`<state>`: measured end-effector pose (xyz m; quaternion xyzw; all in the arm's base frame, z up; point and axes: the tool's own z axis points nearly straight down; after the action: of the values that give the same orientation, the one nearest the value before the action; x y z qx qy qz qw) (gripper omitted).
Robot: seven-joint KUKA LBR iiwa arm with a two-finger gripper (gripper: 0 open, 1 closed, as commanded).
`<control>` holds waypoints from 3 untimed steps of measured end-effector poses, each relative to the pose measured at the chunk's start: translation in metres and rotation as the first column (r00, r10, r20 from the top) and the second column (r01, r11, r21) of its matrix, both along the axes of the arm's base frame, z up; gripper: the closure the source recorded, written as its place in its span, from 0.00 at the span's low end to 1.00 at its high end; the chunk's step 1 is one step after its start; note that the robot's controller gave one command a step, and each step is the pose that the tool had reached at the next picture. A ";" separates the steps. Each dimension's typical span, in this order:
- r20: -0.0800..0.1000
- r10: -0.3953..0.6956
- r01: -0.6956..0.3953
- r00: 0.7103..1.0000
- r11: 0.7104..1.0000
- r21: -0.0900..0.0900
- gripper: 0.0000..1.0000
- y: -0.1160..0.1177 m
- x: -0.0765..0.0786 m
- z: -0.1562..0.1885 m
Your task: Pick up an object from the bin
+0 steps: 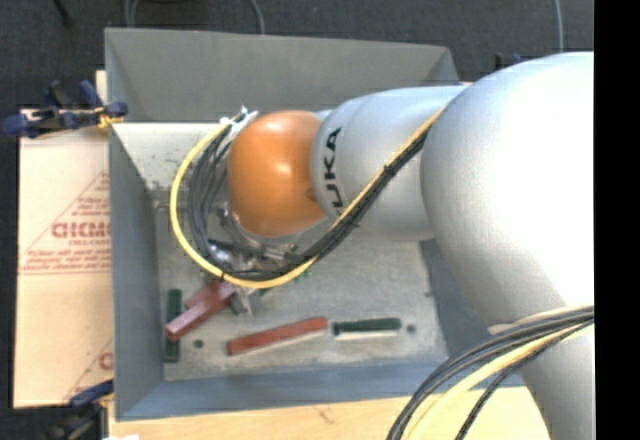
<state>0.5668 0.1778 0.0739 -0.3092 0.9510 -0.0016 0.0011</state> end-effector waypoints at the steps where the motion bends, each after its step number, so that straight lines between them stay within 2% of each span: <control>1: 0.000 0.000 0.000 1.000 1.000 0.000 1.00 0.000 0.000 0.000; 3: -0.006 -0.002 0.002 1.000 1.000 0.001 1.00 0.000 -0.003 0.020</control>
Offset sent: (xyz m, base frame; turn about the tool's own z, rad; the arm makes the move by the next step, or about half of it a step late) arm 0.0000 -0.0001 0.0567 0.0000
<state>0.5640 0.1774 0.0934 -0.3082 0.9513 -0.0004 -0.0015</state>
